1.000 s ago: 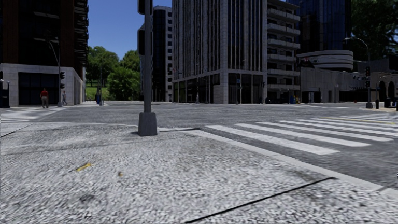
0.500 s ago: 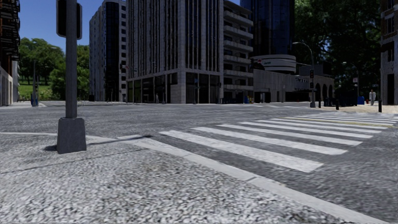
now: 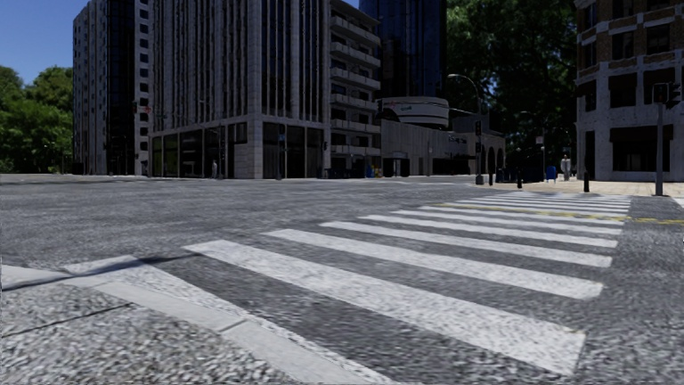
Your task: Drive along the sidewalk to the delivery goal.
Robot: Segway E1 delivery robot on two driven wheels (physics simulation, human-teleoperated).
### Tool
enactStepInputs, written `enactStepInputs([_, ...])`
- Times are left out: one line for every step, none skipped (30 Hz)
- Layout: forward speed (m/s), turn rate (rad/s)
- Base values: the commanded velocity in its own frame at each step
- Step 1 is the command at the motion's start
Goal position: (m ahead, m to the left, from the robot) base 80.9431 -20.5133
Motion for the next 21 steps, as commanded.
enactStepInputs([2.0,-0.41])
enactStepInputs([2.0,-0.41])
enactStepInputs([2.0,-0.41])
enactStepInputs([1.95,-0.41])
enactStepInputs([1.92,-0.41])
enactStepInputs([1.88,-0.41])
enactStepInputs([1.81,-0.41])
enactStepInputs([1.81,-0.41])
enactStepInputs([1.7,-0.41])
enactStepInputs([1.59,-0.41])
enactStepInputs([1.44,-0.41])
enactStepInputs([1.35,-0.42])
enactStepInputs([1.33,-0.45])
enactStepInputs([1.33,-0.45])
enactStepInputs([1.32,-0.45])
enactStepInputs([1.32,-0.45])
enactStepInputs([1.32,-0.46])
enactStepInputs([1.32,-0.46])
enactStepInputs([1.32,-0.46])
enactStepInputs([1.32,-0.46])
enactStepInputs([1.31,-0.46])
